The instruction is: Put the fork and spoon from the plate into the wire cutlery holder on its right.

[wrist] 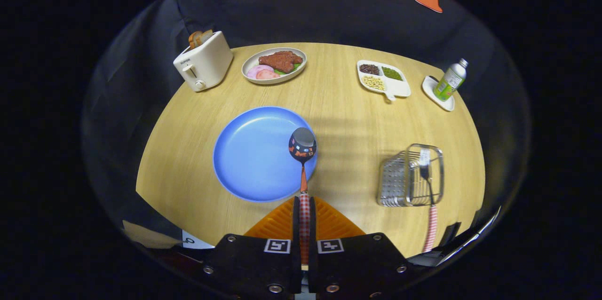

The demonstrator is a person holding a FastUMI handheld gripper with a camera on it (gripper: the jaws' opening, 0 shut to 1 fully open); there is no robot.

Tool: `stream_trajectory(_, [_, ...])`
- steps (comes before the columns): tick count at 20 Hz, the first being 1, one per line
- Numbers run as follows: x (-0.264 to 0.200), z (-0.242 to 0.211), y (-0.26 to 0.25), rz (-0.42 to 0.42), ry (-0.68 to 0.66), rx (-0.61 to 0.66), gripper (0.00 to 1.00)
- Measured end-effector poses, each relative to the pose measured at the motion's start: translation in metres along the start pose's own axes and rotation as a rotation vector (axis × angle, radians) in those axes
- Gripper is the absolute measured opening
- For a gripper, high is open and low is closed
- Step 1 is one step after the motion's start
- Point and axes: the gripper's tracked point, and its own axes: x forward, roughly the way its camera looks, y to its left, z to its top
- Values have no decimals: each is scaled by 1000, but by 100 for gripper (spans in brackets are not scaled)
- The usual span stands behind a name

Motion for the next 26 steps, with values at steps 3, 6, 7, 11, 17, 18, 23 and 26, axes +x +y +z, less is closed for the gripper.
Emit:
stream_trajectory(3, [-31,-6,-32,-27,49,7,6])
stream_trajectory(6, [-52,-12,-61,-47,104,9,6])
stream_trajectory(7, [-57,-13,-69,-56,125,9,6])
stream_trajectory(11, [-66,-14,-105,-105,190,-16,6])
stream_trajectory(17, [-51,-17,-129,-111,324,-9,7])
stream_trajectory(18, [-47,-16,-132,-116,342,-22,6])
stream_trajectory(23, [-31,-10,-128,-74,425,-48,7])
stream_trajectory(26, [-22,-7,-130,-64,461,-54,7])
